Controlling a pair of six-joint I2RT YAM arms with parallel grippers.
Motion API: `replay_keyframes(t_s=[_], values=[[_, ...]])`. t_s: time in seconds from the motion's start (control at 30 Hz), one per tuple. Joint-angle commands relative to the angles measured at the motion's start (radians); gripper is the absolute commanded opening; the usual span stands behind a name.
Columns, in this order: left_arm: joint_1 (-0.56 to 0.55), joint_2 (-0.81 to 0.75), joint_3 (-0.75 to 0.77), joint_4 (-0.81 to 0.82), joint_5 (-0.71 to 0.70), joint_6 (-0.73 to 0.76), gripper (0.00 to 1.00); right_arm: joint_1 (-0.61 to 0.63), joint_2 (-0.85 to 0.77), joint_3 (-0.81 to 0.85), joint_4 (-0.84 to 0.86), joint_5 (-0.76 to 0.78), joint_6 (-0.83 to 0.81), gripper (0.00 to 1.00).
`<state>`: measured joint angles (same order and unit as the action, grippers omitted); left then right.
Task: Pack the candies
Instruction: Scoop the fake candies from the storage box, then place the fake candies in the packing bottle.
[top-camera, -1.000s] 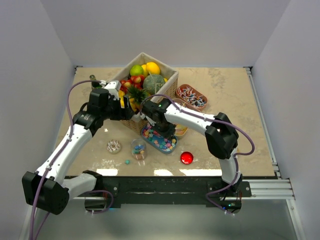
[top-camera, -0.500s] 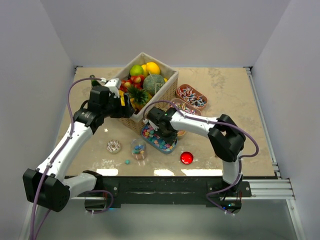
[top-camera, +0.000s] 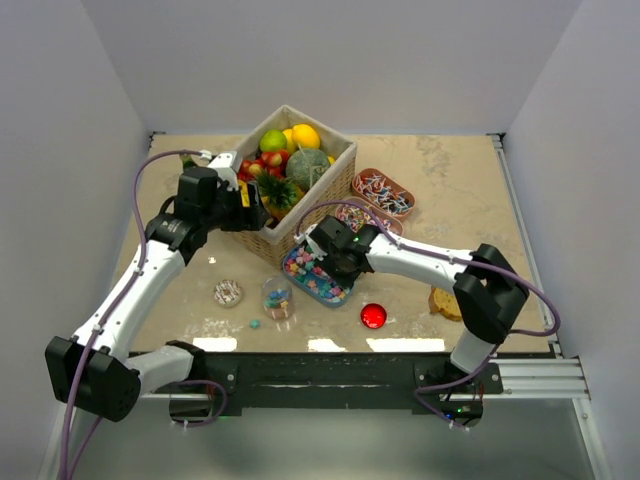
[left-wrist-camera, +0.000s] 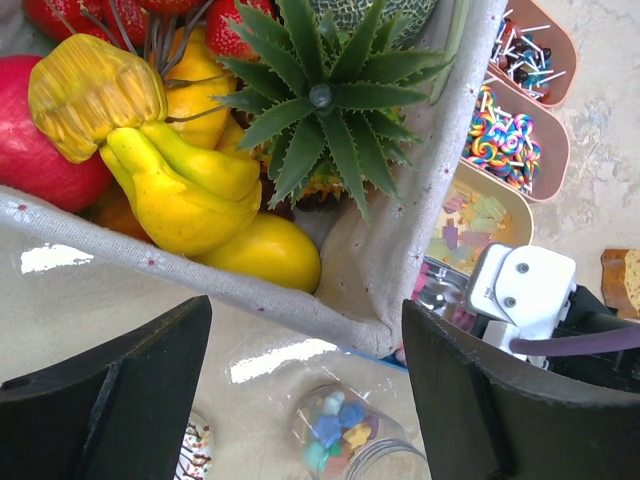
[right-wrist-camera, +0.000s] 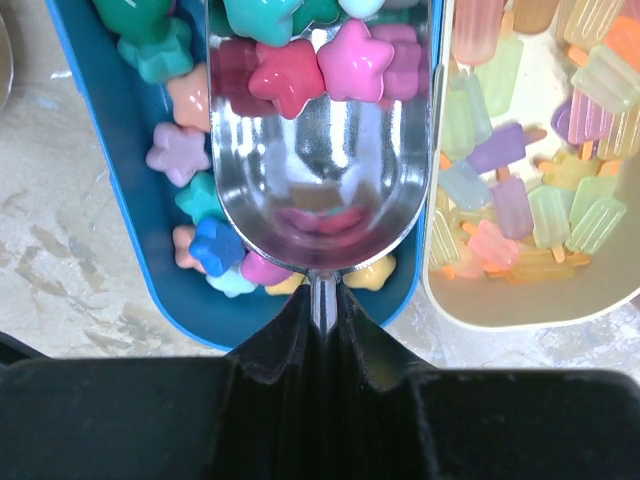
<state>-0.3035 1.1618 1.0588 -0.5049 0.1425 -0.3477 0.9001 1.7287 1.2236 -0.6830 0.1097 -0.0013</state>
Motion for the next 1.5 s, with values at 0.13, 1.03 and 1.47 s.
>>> replay_keyframes(t_s=[0.13,1.03,1.47], values=[[-0.002,0.009,0.059,0.0,-0.02,0.029,0.81,0.005,-0.126,-0.113,0.155,-0.031,-0.006,0.0],[-0.002,-0.001,0.064,-0.015,0.0,0.024,0.81,0.106,-0.515,-0.417,0.402,0.054,0.081,0.0],[-0.002,-0.001,0.07,-0.024,0.043,0.021,0.81,0.123,-0.42,-0.136,0.093,-0.002,0.096,0.0]])
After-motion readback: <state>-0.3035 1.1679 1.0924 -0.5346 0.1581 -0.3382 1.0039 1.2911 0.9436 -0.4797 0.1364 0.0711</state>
